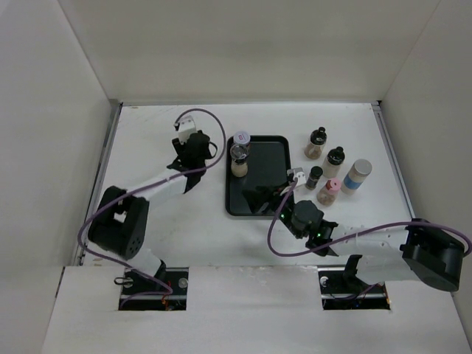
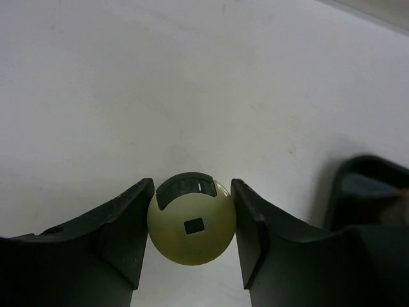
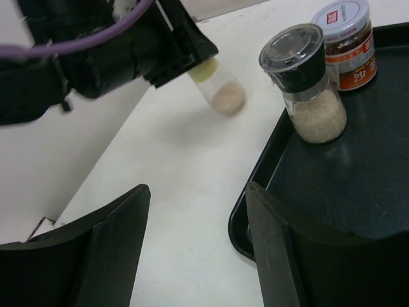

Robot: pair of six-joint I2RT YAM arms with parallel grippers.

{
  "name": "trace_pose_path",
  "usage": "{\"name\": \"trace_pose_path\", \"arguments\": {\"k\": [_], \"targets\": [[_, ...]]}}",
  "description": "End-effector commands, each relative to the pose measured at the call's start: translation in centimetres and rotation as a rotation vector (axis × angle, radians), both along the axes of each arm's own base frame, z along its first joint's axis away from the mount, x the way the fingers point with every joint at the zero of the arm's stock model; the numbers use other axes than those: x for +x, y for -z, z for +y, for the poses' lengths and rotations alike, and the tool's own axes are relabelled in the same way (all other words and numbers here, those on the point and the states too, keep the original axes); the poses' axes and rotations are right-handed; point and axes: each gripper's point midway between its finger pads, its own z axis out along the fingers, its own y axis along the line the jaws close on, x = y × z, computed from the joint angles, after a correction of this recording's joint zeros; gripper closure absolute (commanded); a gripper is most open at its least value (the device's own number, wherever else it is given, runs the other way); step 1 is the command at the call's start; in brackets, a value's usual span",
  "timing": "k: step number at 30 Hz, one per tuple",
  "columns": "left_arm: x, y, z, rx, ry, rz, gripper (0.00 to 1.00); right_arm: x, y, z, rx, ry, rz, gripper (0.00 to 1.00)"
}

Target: Organize the condiment bottles

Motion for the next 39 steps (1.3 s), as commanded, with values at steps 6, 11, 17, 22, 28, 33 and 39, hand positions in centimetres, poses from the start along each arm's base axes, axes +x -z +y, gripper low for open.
{"name": "trace_pose_path", "arguments": {"k": [6,11,17,22,28,33,39], "targets": [[-8.3,-8.2,-6.6,-0.12,0.192,-0.207,0.75,0.7,-2.6,-1.5,0.079,0.065,-0.035,0.31],[-10.7,-7.4,-12.4,-0.173,0.361,-0.138,0.75,2.2,-3.3,-5.9,0.136,0.214,-0.052,0.32],[-10.9,-5.4,-17.8,-0.189,0.45,-0.105,0.75,3.4,-4.0,-10.8,0.228,0.338,-0.054,0.32],[-10.0,-3.6,-19.2,-0.153,0.461,-0.076,0.75,3.7,-3.4,-9.9,0.207,0.312,-0.033,0.33],[-9.0,-1.4,-19.5,-0.099,0.445,-0.059,0.71,3.4,-3.4,-8.7,0.19,0.28,-0.036,0.29],[-8.9,-1.2,-19.1,-0.036,0.426,-0.073,0.37,3.3,-3.4,-8.8,0.188,0.28,-0.04,0.18],[-10.3,-4.0,-18.5,-0.065,0.456,-0.129,0.06,3.6,-3.4,-8.5,0.159,0.275,-0.044,0.18]]}}
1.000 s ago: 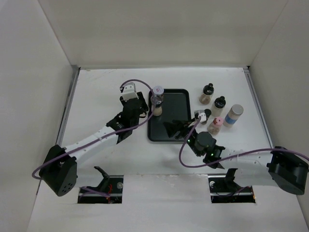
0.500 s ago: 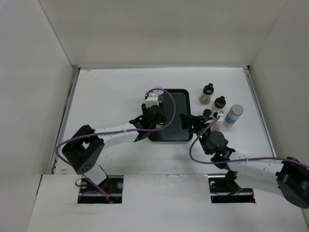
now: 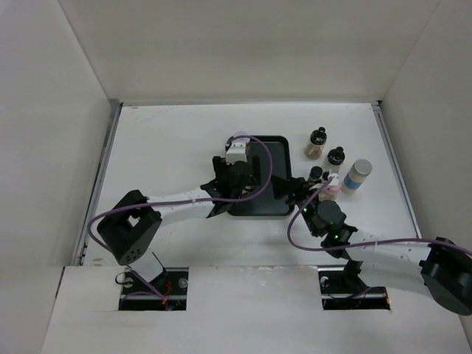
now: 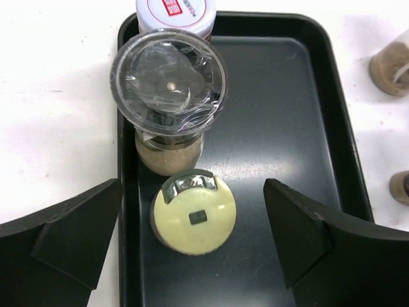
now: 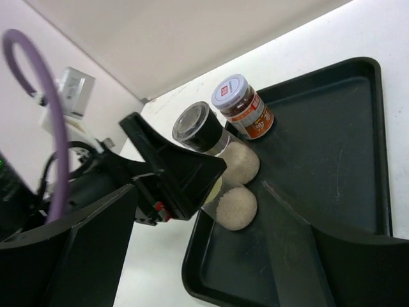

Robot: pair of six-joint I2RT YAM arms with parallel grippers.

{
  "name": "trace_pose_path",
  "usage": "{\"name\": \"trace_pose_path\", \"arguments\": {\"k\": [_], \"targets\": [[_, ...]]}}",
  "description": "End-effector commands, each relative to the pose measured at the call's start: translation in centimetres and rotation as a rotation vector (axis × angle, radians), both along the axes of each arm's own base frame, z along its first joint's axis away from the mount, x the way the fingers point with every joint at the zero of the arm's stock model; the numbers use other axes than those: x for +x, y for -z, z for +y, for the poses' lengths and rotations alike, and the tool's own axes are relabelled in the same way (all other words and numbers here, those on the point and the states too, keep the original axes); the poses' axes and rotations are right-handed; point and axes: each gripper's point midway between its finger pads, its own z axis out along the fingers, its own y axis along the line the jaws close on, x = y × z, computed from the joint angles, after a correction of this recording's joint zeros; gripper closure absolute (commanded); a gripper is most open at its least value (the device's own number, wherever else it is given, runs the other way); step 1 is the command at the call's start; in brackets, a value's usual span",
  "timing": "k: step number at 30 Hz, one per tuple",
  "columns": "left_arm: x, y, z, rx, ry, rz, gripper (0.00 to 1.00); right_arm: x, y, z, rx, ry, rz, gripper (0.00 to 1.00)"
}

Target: Organize the condiment bottles

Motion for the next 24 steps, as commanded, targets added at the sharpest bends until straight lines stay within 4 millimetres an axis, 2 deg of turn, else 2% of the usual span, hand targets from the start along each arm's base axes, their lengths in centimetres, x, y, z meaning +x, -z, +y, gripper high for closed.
{"name": "trace_pose_path", "arguments": {"k": [1,2,4,8,11,13,14,17,19,21,24], "targets": [[-0.7,-4.9,0.2,-0.094,0.013,-0.101,0.03,0.3,-2.2,0.9,0.01,-0.021,-0.046,0.21],[-1.3,-5.5,0.4,-0.112,0.023,-0.112,0.0,0.3,-2.3,1.4,-0.005,-0.037,-0.05,0.25],[-2.6,-6.5,1.3,-0.155,0.026,-0.15,0.0,-0.1,-2.7,2.9,-0.021,-0.113,-0.057,0.42],[-4.6,-7.7,5.2,-0.248,-0.034,-0.232,0.0,-0.3,-3.3,4.5,-0.07,-0.198,-0.038,0.7],[-5.5,-7.2,9.2,-0.263,-0.142,-0.278,0.0,1.1,-2.9,3.9,-0.15,-0.154,0.029,0.74],[-5.7,-6.4,11.8,-0.272,-0.21,-0.296,0.0,2.5,-2.6,2.5,-0.209,-0.085,0.079,0.7],[-5.8,-6.1,12.5,-0.281,-0.225,-0.299,0.0,3.2,-2.4,1.5,-0.245,-0.04,0.103,0.65],[-5.8,-4.1,14.9,-0.309,-0.281,-0.297,0.0,5.5,-1.5,-2.2,-0.375,0.115,0.169,0.39],[-5.6,-3.2,15.9,-0.322,-0.302,-0.294,0.0,6.6,-1.3,-4.5,-0.459,0.195,0.216,0.26],[-5.9,-2.4,16.0,-0.37,-0.298,-0.284,0.0,7.4,-1.0,-6.6,-0.539,0.26,0.27,0.16],[-6.1,-1.8,15.6,-0.42,-0.279,-0.273,0.0,8.2,0.1,-8.9,-0.617,0.307,0.367,0.07]]}}
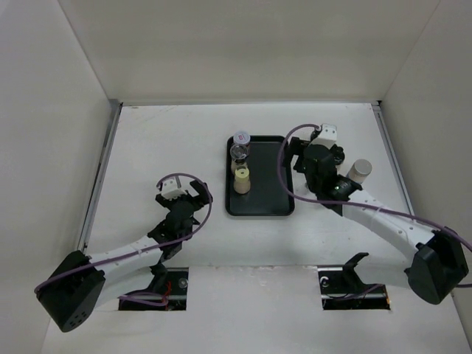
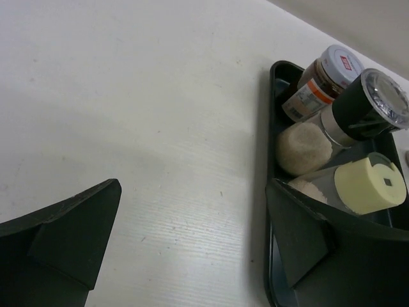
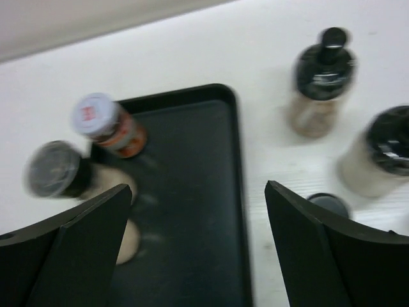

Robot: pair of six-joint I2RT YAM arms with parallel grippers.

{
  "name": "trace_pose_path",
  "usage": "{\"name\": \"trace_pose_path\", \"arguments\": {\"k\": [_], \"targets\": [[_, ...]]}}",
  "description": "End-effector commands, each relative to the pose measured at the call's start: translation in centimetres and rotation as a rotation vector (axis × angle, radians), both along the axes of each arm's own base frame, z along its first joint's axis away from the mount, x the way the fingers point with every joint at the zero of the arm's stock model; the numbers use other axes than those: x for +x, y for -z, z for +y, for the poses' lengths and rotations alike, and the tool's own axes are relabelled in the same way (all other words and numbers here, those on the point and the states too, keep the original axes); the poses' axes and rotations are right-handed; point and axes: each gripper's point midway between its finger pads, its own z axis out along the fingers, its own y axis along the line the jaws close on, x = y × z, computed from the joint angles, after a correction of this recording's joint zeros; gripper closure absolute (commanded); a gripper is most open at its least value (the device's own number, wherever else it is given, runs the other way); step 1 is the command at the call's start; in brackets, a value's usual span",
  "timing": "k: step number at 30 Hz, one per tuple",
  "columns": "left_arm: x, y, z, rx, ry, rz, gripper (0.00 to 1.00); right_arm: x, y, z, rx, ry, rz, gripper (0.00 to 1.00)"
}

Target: Organize the condiment bottles

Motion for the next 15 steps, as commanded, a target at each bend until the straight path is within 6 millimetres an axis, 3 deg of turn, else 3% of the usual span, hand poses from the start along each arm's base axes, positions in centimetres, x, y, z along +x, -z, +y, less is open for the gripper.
{"name": "trace_pose_path", "arguments": {"k": [1,10,15], "targets": [[0.5,-2.2,-1.2,-0.157,0.03,-0.086,0.0,0.1,1.5,-3.7,-0.162,0.095,0.129,0.06],[-0.2,-1.6,-1.8,-0.171,0.042,-0.074,0.0,1.7,5.8,-7.3,-0.213,0.179,0.3,0.1],[0.1,-0.8,-2.0,-0.165,0.036,-0.057,0.0,1.7,8.2,-7.1,-0.184,0.152,0.361,0.16]]}}
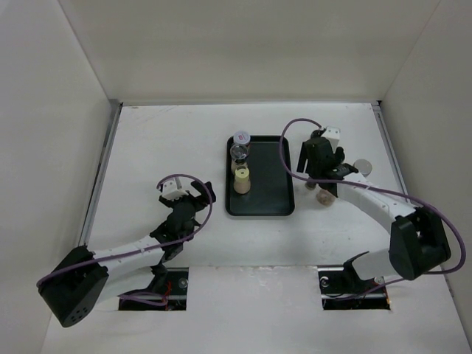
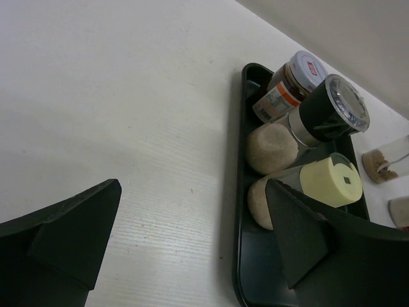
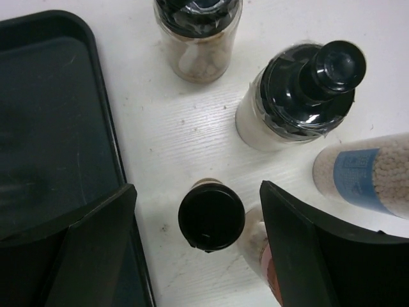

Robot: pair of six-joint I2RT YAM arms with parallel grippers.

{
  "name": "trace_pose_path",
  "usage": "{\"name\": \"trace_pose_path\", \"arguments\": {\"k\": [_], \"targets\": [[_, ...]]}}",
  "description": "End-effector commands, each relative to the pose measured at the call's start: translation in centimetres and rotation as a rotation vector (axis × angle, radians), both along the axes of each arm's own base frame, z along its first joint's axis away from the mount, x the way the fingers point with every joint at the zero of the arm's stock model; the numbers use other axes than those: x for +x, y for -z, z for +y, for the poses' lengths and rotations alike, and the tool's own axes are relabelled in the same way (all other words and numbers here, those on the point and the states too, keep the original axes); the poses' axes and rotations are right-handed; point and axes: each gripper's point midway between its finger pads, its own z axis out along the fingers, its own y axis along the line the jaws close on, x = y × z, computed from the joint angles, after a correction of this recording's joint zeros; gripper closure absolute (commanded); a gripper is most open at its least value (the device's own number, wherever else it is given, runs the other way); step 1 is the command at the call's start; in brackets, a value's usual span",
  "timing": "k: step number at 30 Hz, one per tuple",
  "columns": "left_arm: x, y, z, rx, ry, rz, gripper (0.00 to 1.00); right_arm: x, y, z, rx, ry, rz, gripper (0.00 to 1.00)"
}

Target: Organize the condiment bottles

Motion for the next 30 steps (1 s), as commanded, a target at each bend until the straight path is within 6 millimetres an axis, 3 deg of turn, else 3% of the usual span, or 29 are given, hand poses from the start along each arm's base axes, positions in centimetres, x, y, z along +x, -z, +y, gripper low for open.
{"name": "trace_pose_path", "arguments": {"k": [1,7,11,13,17,19,21,25,30], "targets": [[0.3,-0.3,-0.4,-0.039,-0.004,-0.019,0.0,0.4,0.3,0.9,0.049,-0.027,0.016,0.18],[0.6,0.2,-0.5,-0.03,-0.005,-0.005,0.0,0.4,2.2,0.9,0.054,-0.03,0.054,0.35],[0.6,0.0,-0.6,-0.04,0.002,-0.01,0.0,0.8,1.8,0.6,0.045,-0.018,0.043,0.57],[0.6,0.0,-0.5,-0.04,-0.004,-0.01,0.0,0.9,0.2,0.4,0.047,-0.009,-0.004,0.66],[0.6,-0.1,-0.2,-0.05,-0.009,-0.014,0.0,0.5,-5.0,1.2,0.038,-0.03,-0.136,0.67],[0.5,-0.4,0.1,-0.069,-0.021,-0.025,0.0,-0.3,-7.1,3.0,0.061,-0.086,-0.179,0.67],[0.6,0.0,0.3,-0.074,-0.033,-0.014,0.0,-1.1,-7.9,5.7,0.106,-0.165,-0.188,0.67],[0.7,0.2,-0.4,-0.086,0.002,0.003,0.0,-2.6,-8.0,12.5,0.19,-0.32,-0.193,0.68],[0.9,0.8,0.2,-0.085,-0.026,0.017,0.0,-4.4,-7.7,19.9,0.261,-0.481,-0.179,0.68]]}}
